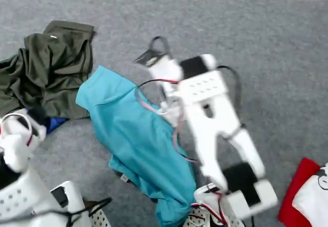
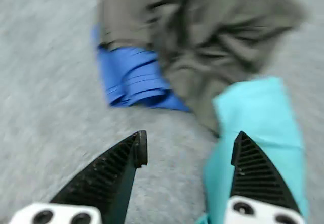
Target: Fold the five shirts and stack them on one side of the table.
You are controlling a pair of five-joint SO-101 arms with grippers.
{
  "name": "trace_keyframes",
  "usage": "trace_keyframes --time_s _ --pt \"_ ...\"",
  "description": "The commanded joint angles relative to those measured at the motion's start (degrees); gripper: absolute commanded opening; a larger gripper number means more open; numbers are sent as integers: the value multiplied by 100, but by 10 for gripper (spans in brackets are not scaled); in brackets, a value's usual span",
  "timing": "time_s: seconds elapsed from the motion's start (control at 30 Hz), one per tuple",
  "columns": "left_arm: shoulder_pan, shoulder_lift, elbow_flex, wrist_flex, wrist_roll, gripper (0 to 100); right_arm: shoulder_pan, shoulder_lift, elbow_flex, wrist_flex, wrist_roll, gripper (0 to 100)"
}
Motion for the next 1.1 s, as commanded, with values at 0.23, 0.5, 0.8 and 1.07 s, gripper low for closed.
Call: trace_keyframes --time_s 0.23,0.5,0.8,1.07 --pt "-1020 -585 1187 -659 -642 274 -681 2229 -127 -615 -747 102" --pt "-932 -1121 1811 -659 -765 274 75 2299 -1042 -123 -1143 3" --pt "-923 -1147 1881 -976 -615 274 1640 1420 -1490 308 -545 4" --pt "35 -1147 1952 -1257 -440 274 3978 1297 -1481 -88 308 4"
